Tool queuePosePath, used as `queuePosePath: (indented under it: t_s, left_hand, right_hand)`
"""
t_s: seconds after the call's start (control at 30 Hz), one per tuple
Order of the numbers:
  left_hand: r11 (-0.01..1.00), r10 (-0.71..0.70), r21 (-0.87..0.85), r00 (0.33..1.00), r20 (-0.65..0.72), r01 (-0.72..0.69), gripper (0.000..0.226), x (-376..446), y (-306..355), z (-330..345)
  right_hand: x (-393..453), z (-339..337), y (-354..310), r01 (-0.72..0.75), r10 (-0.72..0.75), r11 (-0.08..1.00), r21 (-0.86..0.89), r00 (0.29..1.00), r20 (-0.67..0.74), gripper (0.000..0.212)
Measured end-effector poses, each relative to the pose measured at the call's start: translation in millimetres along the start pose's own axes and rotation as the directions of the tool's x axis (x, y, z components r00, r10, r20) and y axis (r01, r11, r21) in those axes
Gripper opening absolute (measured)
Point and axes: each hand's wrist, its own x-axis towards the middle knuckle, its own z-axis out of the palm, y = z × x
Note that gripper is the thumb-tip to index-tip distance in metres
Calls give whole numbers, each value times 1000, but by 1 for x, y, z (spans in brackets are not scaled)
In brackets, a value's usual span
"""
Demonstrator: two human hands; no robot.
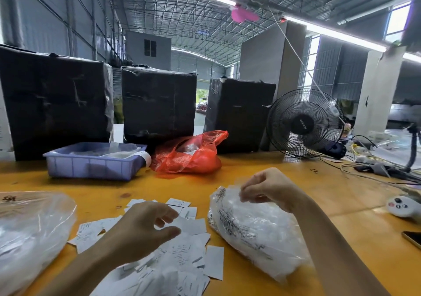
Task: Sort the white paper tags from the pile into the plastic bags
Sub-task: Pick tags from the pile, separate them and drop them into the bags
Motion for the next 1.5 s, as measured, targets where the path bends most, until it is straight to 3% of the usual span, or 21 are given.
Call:
queuePosePath:
  t_s: [0.1,0.17,0.23,0.33,0.43,0.6,0.73,0.87,0.97,1.03,1.2,1.27,1.33,1.4,1.5]
  left_hand:
    - [944,-57,-325,998,-1,54,36,1,8,-1]
    - [822,-90,-556,992,83,121,48,0,16,-2]
    - [713,-117,-676,982,146,186,49,-2,20,-3]
    - [720,-191,-674,981,36,164,23,-4,14,-2]
    - [672,-283,-724,957,-59,154,8,-2,8,-1]
    - [560,-360,-794,933,23,236,5,-4,-7,-5]
    - [596,-355,-737,928,113,318,19,-6,-13,-7]
    - [701,-262,-598,920,291,389,38,-9,-14,-10]
    - [736,-226,-582,936,269,345,49,-7,-13,-7]
    - [739,-209,-597,948,239,313,51,-6,-13,-6]
    - [758,-200,-585,956,215,290,31,-7,-17,-5]
    - [768,-249,-570,956,154,292,21,-5,-19,-5]
    - [754,-318,-582,944,85,306,15,-3,-21,-6]
    - [725,-370,-614,928,33,311,12,-1,-25,-9]
    - [717,-418,-630,907,-46,298,11,0,-33,-12]
  right_hand:
    - [-9,23,-21,-12,-22,989,147,974,227,14]
    - [-13,50,-30,-15,-43,986,163,937,347,10]
    - [-15,78,-32,1,-64,989,147,905,421,7]
    - [-18,108,-30,12,-72,991,132,886,459,3]
    - [-18,119,-20,-59,-22,978,199,924,382,4]
    - [-19,136,-6,-186,52,911,369,937,345,2]
    - [-16,137,-5,-167,57,839,518,974,221,8]
    - [-19,141,-3,-41,-40,900,435,984,175,11]
    - [-21,145,-3,-19,-73,914,406,975,209,26]
    - [-21,146,-4,-20,-83,917,399,967,240,25]
    - [-25,146,-8,-6,-95,920,392,967,237,36]
    - [-22,143,-8,6,-85,916,401,980,178,24]
    - [-17,137,-4,58,-81,954,295,994,66,14]
    - [-13,131,4,140,-141,990,-33,990,-26,9]
    - [-10,131,16,167,-174,924,-344,985,11,5]
